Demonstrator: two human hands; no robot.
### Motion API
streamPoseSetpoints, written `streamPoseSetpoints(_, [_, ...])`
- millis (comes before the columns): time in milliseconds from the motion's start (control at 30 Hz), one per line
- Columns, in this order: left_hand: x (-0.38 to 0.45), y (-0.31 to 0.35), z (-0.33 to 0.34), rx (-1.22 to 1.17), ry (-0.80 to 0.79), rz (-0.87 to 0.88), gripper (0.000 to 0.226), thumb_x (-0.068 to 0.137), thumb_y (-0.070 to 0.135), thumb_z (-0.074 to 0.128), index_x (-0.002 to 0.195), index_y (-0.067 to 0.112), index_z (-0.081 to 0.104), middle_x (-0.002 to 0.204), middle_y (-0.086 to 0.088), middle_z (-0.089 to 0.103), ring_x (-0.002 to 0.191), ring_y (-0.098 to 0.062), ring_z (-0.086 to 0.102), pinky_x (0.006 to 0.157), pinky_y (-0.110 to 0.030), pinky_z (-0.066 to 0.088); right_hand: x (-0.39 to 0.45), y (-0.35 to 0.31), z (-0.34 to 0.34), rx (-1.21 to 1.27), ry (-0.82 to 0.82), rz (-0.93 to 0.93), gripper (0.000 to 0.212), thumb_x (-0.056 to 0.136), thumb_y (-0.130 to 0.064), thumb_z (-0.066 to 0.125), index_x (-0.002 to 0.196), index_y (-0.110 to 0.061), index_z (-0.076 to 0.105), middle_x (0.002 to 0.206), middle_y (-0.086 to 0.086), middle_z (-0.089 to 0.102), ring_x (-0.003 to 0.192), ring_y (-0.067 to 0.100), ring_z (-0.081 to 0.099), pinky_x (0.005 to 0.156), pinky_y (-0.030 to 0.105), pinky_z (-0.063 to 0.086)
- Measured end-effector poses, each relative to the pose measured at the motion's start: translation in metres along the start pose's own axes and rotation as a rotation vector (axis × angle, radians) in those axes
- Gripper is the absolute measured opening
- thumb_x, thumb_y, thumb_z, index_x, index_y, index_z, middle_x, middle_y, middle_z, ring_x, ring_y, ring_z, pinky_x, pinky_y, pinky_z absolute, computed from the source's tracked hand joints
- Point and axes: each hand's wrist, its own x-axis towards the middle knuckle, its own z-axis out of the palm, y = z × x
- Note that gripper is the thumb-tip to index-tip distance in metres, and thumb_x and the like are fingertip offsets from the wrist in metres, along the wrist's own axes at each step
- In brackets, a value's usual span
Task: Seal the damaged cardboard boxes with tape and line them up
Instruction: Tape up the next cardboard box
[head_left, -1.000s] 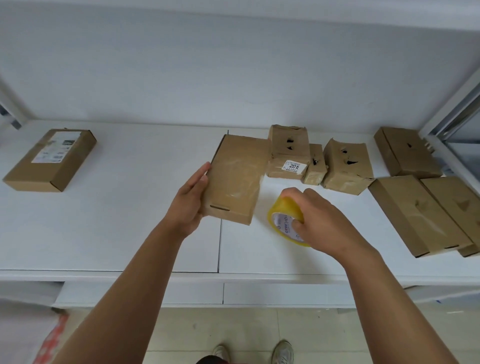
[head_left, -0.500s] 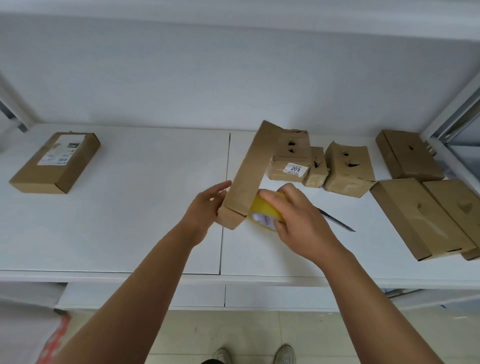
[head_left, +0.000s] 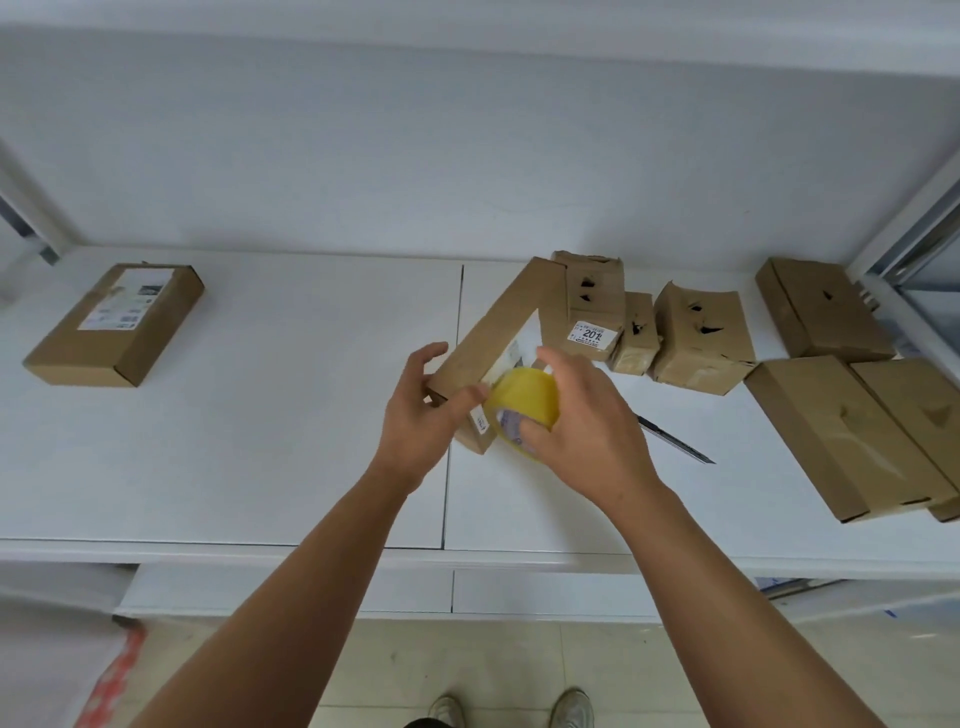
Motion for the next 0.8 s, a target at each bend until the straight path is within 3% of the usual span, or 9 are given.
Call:
streamPoseSetpoints(67, [-0.001,-0.006,0.003,-0.038,0.103,0.036,0.048,0.069,0.051,0.073,0.112,0.050,0.051,0.095,0.006,0.067,0.092,-0.026,0.068,0.083,-0.057,0.057,-0.004,0.003,0.005,0.219,0.084,0.165,0.071,0.069,-0.067,0.054,0.131,-0.039,0.033,0.116,-0.011,0.052,0.100,0.013,0.051,0.070,0.032,0.045])
streamPoseSetpoints(200, [0.004,-0.016,0.003,-0.090,0.238,0.113,0.030,0.081,0.059,0.062,0.106,0.054,0.046,0.085,0.020,0.069,0.081,-0.011,0.069,0.075,-0.050,0.059,-0.012,0.009,0.015,0.537,0.075,0.184,0.064,0.084,-0.028,0.074,0.139,-0.027,0.041,0.130,-0.011,0.054,0.119,0.010,0.054,0.094,0.046,0.051])
streamPoseSetpoints(300, [0.006,-0.017,0.005,-0.078,0.224,0.055,0.028,0.081,0.068,0.057,0.103,0.054,0.048,0.084,0.013,0.069,0.080,-0.007,0.069,0.075,-0.049,0.060,-0.009,0.002,0.012,0.624,0.049,0.134,0.061,0.082,-0.029,0.070,0.134,-0.040,0.042,0.121,-0.029,0.054,0.114,0.001,0.055,0.094,0.042,0.052])
streamPoseSetpoints(367, [0.012,-0.011,0.007,-0.161,0.284,-0.073,0.031,0.086,0.063,0.057,0.101,0.036,0.055,0.087,0.004,0.068,0.082,-0.015,0.069,0.075,-0.052,0.061,-0.005,-0.006,0.003,0.548,0.030,0.095,0.060,0.077,-0.050,0.061,0.132,-0.056,0.036,0.116,-0.031,0.054,0.102,-0.009,0.054,0.082,0.025,0.050])
streamPoseSetpoints(433, [0.026,-0.005,-0.004,-0.295,0.400,-0.190,0.038,0.095,0.054,0.054,0.100,0.017,0.055,0.091,-0.006,0.068,0.084,-0.024,0.068,0.060,-0.044,0.061,-0.005,-0.003,-0.008,0.285,-0.027,-0.015,0.063,0.079,-0.058,0.056,0.133,-0.063,0.025,0.107,-0.025,0.050,0.086,-0.007,0.051,0.067,0.015,0.039])
streamPoseSetpoints(500, [0.041,0.002,-0.020,-0.421,0.446,-0.267,0.050,0.097,0.052,0.052,0.112,0.005,0.054,0.102,-0.014,0.069,0.090,-0.031,0.070,0.055,-0.039,0.058,-0.009,0.002,-0.013,-0.018,-0.215,-0.145,0.065,0.088,-0.047,0.056,0.138,-0.061,0.016,0.103,-0.015,0.046,0.085,0.007,0.052,0.063,0.025,0.039])
streamPoseSetpoints(567, [0.049,0.007,-0.029,-0.484,0.403,-0.322,0.055,0.097,0.051,0.053,0.121,0.001,0.054,0.110,-0.017,0.068,0.093,-0.033,0.071,0.057,-0.039,0.057,-0.015,0.006,-0.012,-0.073,-0.366,-0.096,0.061,0.094,-0.044,0.052,0.142,-0.058,0.016,0.101,-0.008,0.044,0.089,0.019,0.053,0.069,0.033,0.044])
streamPoseSetpoints(700, [0.037,0.004,-0.021,-0.622,0.336,-0.465,0.038,0.099,0.045,0.053,0.104,0.008,0.061,0.091,-0.011,0.073,0.072,-0.024,0.073,0.055,-0.038,0.058,-0.015,0.012,-0.006,-0.080,-0.363,-0.066,0.062,0.095,-0.049,0.048,0.145,-0.059,0.012,0.096,-0.010,0.040,0.087,0.018,0.052,0.070,0.032,0.043])
streamPoseSetpoints(800, [0.028,-0.003,-0.015,-0.826,0.228,-0.590,0.037,0.103,0.040,0.047,0.116,0.008,0.059,0.087,-0.013,0.076,0.074,-0.025,0.075,0.056,-0.038,0.059,-0.014,0.014,0.000,-0.115,-0.355,-0.078,0.064,0.096,-0.049,0.047,0.146,-0.060,0.009,0.096,-0.009,0.039,0.087,0.019,0.052,0.067,0.032,0.043])
